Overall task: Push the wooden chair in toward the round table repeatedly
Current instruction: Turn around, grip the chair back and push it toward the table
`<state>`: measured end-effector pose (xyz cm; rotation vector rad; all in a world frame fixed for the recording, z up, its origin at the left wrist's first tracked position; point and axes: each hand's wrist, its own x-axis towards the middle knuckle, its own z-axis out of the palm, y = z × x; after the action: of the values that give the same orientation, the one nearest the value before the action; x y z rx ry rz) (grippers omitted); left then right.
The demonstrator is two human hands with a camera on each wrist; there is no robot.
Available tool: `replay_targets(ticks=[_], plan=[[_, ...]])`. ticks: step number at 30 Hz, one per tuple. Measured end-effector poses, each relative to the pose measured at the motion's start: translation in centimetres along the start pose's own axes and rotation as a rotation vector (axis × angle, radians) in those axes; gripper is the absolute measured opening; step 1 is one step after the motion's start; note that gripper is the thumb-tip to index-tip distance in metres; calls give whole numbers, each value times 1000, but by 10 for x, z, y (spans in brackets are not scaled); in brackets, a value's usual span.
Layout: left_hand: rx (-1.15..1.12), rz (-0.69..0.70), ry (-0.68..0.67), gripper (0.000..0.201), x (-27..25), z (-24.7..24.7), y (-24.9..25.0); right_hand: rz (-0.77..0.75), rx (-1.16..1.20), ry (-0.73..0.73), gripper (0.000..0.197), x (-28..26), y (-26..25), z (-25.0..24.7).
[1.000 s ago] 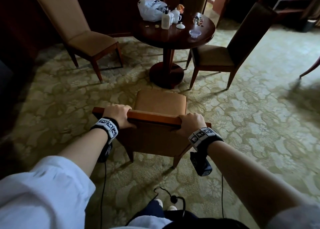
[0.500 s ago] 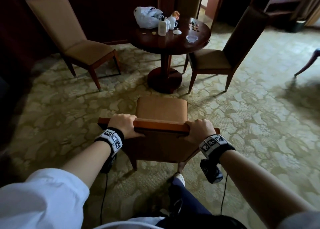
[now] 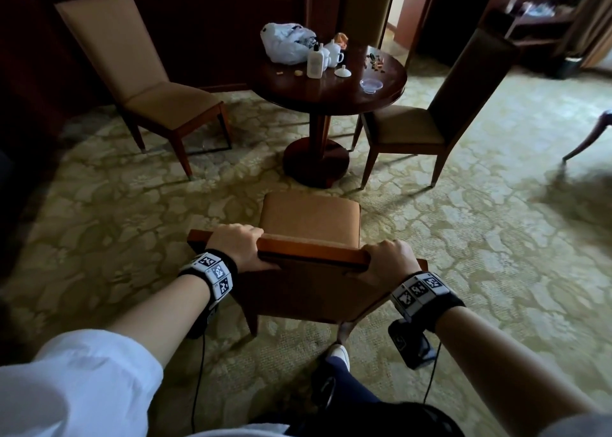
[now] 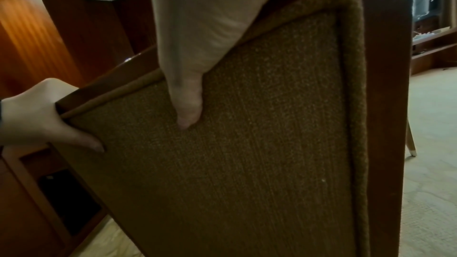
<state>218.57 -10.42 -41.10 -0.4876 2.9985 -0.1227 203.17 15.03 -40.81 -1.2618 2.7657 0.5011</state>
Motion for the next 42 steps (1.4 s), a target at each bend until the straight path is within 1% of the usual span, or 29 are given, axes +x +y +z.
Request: replay_targets(ticks=[2, 4, 5, 6, 9, 12, 15, 17, 19, 22, 23, 28, 29, 33, 34, 36, 37, 40, 42], plan=[[-7, -2, -3, 107, 5, -4, -3, -4, 0, -1, 66, 6, 0, -3], [-24, -8, -14, 125, 14, -7, -8, -7, 6, -8, 65, 15, 1, -7], [-23, -10, -17, 131, 19, -7, -10, -8, 10, -13, 64, 18, 0, -9], [-19, -10, -24, 132, 26, -8, -12, -4, 17, -15, 64, 23, 0, -11], [16, -20, -33, 115, 42, -11, -21, -3, 19, -4, 63, 38, 0, -16], [19, -31, -46, 108, 60, -14, -32, -16, 16, -1, 64, 56, -1, -23], [14, -28, -12, 91, 79, -12, -34, -4, 6, -9, 66, 77, 8, -26], [17, -25, -1, 89, 95, -13, -32, 15, -6, -4, 66, 91, 18, -25], [18, -17, -1, 96, 111, -14, -34, 31, -16, 6, 65, 105, 23, -25], [-12, -30, -28, 131, 129, -19, -47, 28, -30, 18, 63, 124, 19, -29], [-17, -35, -28, 137, 136, -19, -52, 22, -20, 20, 63, 132, 18, -30], [-1, -30, -24, 146, 175, -21, -69, 14, -2, 21, 62, 173, 25, -35], [9, -34, -30, 146, 184, -21, -74, 10, -5, 26, 62, 182, 25, -36], [27, -33, -34, 134, 212, -21, -89, 0, 0, 52, 62, 211, 28, -39], [32, -30, -27, 126, 218, -20, -90, 3, -1, 50, 63, 218, 31, -39], [42, -32, 1, 101, 231, -17, -87, 11, -9, 46, 64, 231, 41, -38], [37, -30, 13, 95, 237, -16, -83, 16, -9, 42, 65, 236, 48, -38], [46, -16, 38, 91, 259, -19, -68, 42, -27, 55, 63, 252, 76, -41], [50, -4, 38, 90, 269, -23, -65, 55, -66, 68, 63, 257, 83, -39]])
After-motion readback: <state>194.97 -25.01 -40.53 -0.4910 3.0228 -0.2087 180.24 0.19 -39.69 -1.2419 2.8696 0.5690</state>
